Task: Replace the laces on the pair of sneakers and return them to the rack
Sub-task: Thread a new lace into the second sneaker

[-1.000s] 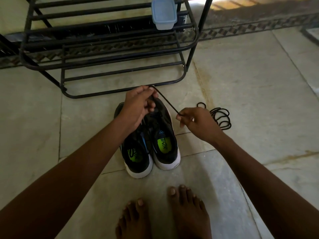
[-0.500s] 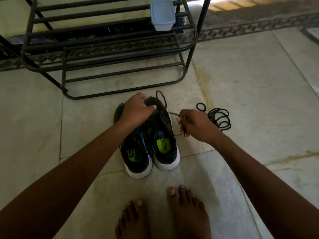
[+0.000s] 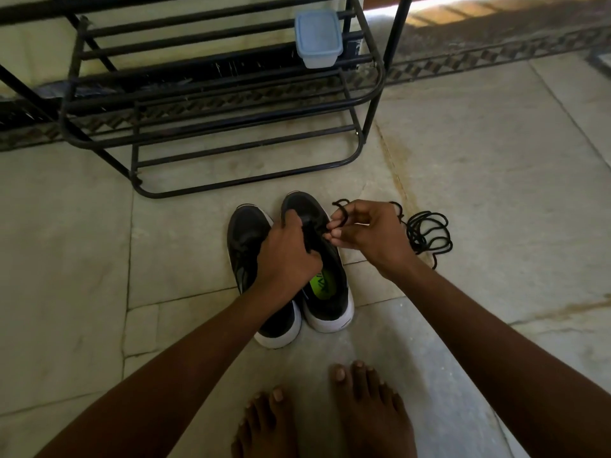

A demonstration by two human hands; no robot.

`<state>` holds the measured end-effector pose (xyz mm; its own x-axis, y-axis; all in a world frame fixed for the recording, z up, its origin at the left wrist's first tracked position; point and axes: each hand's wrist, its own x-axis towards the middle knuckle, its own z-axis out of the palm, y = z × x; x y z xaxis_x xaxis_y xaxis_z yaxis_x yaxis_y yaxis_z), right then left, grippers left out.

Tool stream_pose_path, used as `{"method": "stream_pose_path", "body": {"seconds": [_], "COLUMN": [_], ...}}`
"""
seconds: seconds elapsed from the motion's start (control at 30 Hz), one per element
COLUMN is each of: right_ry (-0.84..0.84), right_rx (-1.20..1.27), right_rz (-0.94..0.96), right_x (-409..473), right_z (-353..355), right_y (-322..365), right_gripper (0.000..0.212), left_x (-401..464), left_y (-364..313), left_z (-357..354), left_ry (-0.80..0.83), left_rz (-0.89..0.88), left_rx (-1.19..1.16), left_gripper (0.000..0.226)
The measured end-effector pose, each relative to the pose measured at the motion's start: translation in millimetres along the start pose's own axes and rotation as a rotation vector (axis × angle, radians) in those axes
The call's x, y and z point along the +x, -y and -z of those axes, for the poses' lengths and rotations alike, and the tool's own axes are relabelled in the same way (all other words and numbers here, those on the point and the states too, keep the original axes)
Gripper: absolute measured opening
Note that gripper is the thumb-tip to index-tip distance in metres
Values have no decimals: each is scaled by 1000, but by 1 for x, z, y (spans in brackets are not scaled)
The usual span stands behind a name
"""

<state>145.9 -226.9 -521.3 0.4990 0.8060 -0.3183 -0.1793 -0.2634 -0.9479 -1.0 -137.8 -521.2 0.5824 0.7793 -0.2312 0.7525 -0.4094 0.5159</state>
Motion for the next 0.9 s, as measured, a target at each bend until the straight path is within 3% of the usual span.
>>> {"method": "stream_pose_path", "body": {"seconds": [0.13,0.27,0.5,0.9], "right_ry": [-17,-84,-53,-92], "right_rx": [-88,-326,-487,-674], "right_rz": [43,181,220,144], "right_x": [4,13,16,24], "right_z": [-3,-8,-19,-48], "right_y": [-6,-17,-20,-26], "right_gripper": [12,11,9,14], "left_x": [2,7,18,27], "left_y": [6,17,26,31], "left_z": [5,7,10,14], "left_ry": [-52,-43,4,138], "left_rz": [84,155,276,458], "left_rx": [-94,-196,-303,-505], "left_gripper": [28,15,25,13]}}
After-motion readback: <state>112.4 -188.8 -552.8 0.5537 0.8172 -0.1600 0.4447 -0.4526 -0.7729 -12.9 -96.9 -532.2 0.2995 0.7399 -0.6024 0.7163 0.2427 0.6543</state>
